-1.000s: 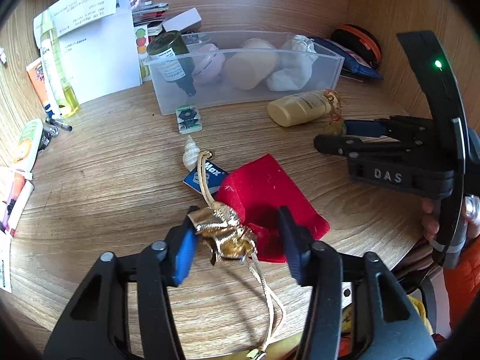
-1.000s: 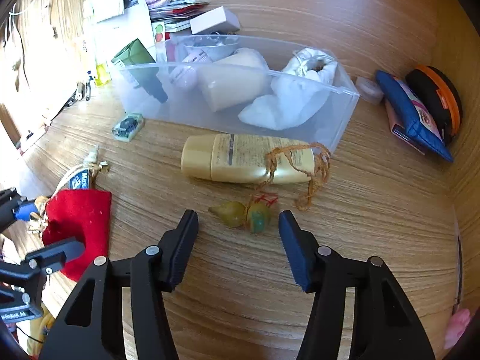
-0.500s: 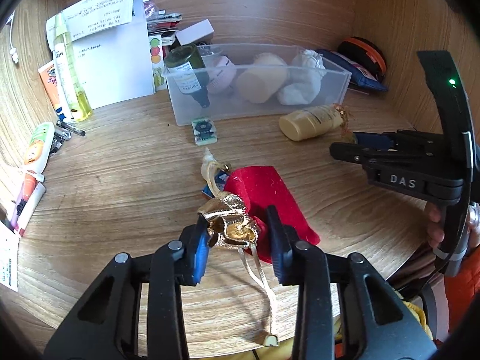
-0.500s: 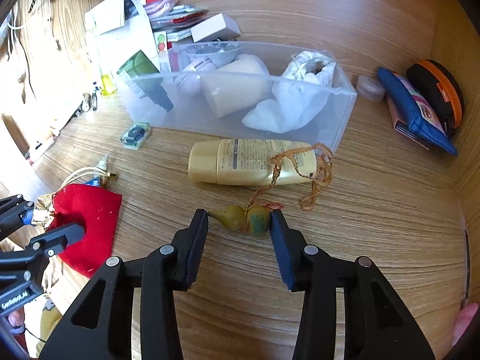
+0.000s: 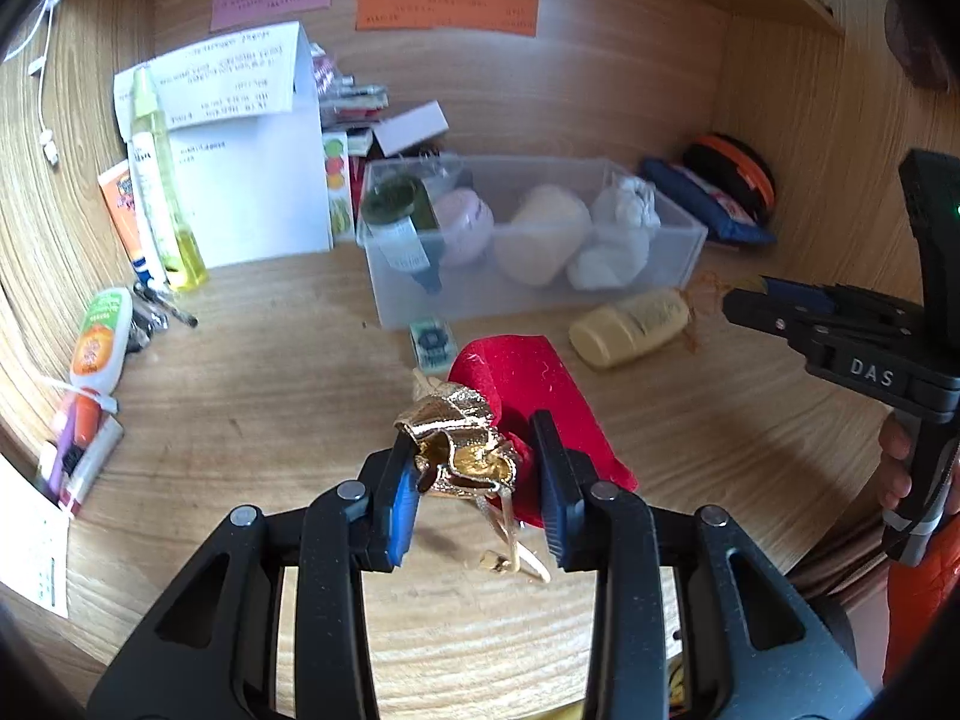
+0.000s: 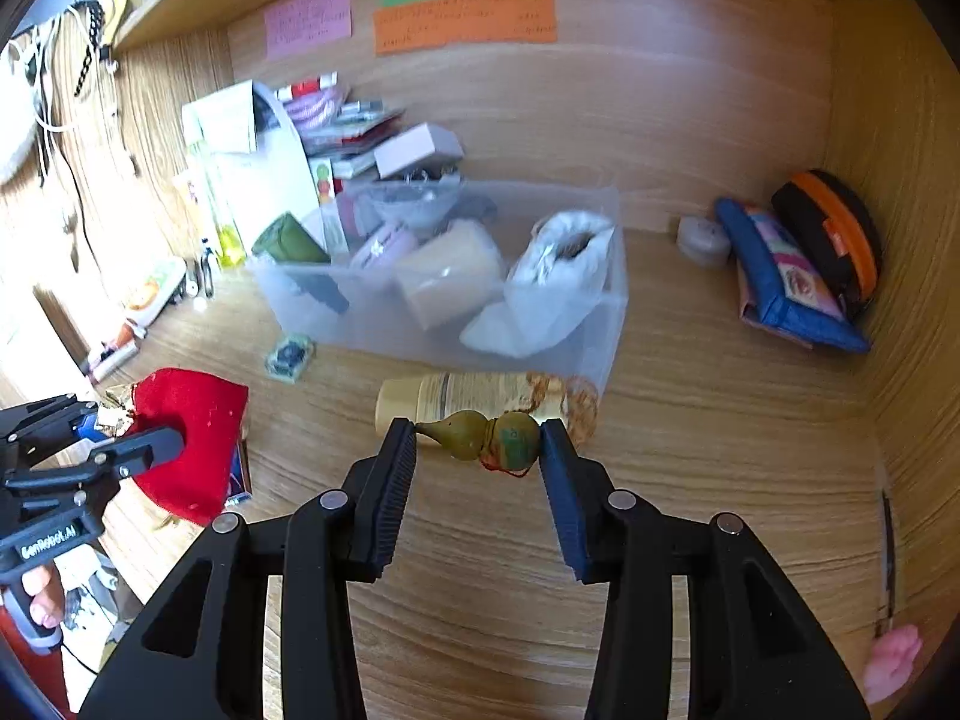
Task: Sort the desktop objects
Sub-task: 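Grasp the red pouch by its gold ribbon with the left gripper while the right gripper grasps the gourd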
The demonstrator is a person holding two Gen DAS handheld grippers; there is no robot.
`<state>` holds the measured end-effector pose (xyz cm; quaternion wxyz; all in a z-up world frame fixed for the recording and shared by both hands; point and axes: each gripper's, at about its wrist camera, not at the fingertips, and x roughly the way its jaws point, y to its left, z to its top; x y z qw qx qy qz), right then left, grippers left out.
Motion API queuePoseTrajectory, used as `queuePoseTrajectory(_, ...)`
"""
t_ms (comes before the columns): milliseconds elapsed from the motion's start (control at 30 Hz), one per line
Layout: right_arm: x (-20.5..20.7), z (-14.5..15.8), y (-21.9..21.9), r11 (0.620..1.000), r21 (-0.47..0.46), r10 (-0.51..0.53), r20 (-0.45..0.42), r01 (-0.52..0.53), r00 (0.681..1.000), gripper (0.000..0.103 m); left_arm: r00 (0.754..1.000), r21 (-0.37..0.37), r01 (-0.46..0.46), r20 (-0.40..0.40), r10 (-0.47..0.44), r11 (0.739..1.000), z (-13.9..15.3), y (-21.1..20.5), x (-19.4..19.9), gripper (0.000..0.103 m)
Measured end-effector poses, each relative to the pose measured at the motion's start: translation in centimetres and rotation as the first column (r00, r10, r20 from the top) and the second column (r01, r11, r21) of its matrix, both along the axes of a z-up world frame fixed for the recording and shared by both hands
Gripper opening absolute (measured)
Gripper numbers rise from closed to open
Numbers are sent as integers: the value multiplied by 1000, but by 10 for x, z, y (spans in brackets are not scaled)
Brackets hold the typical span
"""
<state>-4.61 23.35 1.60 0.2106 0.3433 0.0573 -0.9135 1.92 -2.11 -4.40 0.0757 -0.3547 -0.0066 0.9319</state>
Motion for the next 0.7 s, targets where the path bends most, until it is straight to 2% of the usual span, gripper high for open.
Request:
queuePoseTrajectory(367,-4,30,14,1000,-18,-6,-70,5,998,39,997,13,-22,-67,23,1000,33,-4,-18,34)
queuePoseTrajectory(700,-11,62,5,1000,-7,13,-149,-14,989,39,996,73,-14,-91,21,997,62,-13,-50,34)
